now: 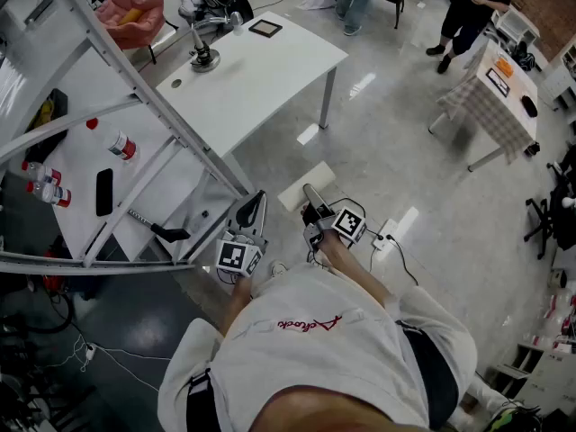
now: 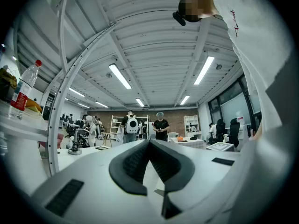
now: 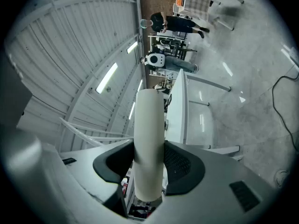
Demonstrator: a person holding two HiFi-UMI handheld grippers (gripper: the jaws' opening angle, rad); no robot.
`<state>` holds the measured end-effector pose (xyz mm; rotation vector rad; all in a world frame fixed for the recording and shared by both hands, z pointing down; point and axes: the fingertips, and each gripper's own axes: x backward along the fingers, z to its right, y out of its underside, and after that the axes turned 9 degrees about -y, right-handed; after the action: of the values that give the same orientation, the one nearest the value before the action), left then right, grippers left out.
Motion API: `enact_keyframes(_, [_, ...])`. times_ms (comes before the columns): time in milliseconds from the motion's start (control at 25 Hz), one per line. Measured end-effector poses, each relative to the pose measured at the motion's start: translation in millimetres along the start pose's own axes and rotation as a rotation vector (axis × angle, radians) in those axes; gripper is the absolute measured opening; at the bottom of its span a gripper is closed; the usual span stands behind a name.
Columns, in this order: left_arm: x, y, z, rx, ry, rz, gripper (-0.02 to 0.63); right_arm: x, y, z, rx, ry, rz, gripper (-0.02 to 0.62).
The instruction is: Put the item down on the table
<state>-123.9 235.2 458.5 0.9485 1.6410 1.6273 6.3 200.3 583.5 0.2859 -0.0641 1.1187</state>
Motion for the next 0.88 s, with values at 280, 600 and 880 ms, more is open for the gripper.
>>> enact_keyframes(280, [-7, 1, 9, 0.026, -0.009, 0.002, 0.005, 5, -7, -1, -0.008, -0.005, -0.012, 0.199])
enact_keyframes(600, [-21, 4, 25, 0.012, 0.007, -0.002, 0.005, 13, -31, 0, -0.033, -0.019, 0.035, 0.201])
enact_keyframes(880, [-32, 8, 37, 0.013, -0.004, -0.016, 0.005, 21, -42, 2, -0.036, -0.019, 0.021, 0.201])
